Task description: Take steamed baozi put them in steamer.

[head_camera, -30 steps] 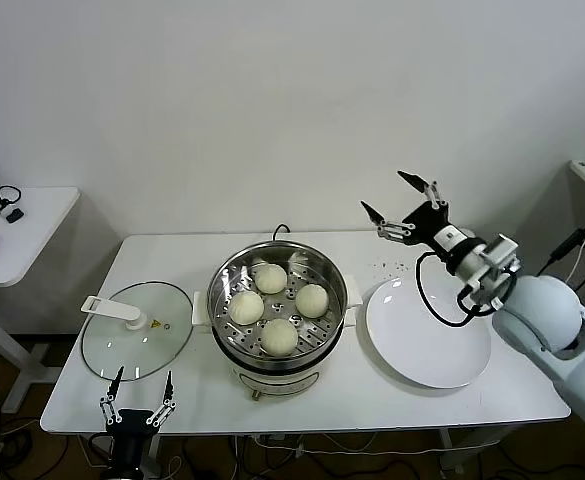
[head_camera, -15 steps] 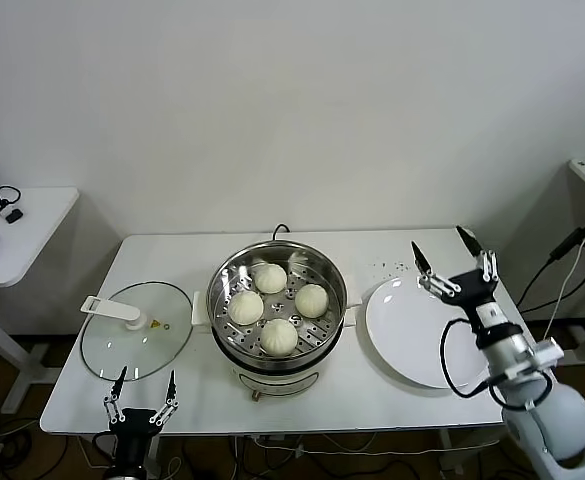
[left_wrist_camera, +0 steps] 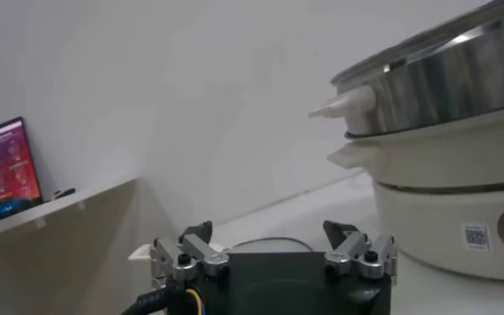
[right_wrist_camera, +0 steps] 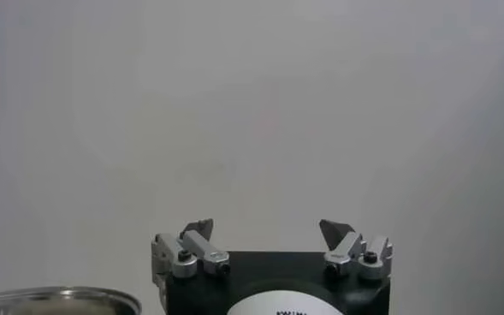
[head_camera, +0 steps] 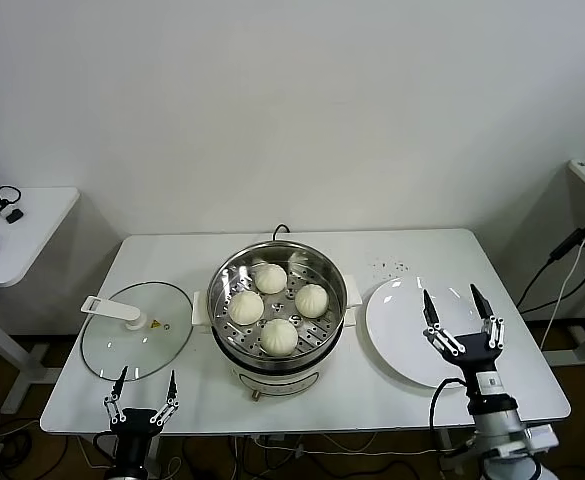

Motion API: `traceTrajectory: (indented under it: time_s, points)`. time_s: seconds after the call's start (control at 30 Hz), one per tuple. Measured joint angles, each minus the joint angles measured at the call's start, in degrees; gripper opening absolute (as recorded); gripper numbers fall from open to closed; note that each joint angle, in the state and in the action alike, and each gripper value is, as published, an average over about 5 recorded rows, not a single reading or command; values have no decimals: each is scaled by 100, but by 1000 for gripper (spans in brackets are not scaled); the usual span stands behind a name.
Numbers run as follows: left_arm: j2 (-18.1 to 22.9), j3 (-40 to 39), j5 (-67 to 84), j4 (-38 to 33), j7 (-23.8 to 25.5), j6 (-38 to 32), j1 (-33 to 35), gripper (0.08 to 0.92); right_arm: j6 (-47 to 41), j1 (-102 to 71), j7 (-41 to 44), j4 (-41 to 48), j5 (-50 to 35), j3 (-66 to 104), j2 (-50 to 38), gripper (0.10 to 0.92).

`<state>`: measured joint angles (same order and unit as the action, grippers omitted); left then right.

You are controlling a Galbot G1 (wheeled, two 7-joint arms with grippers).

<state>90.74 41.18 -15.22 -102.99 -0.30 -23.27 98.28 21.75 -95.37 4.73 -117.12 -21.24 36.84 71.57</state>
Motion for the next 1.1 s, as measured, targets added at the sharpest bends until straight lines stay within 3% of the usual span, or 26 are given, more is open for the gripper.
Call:
traceTrajectory:
  time_s: [0.53, 1.1]
  points:
    - [-6, -9, 12, -9, -8, -32, 0, 823, 1258, -321, 354, 701, 133, -201, 777, 823]
    - [0, -8, 12, 19, -3, -14, -53, 823, 1578, -350, 380, 1017, 193, -292, 943, 823]
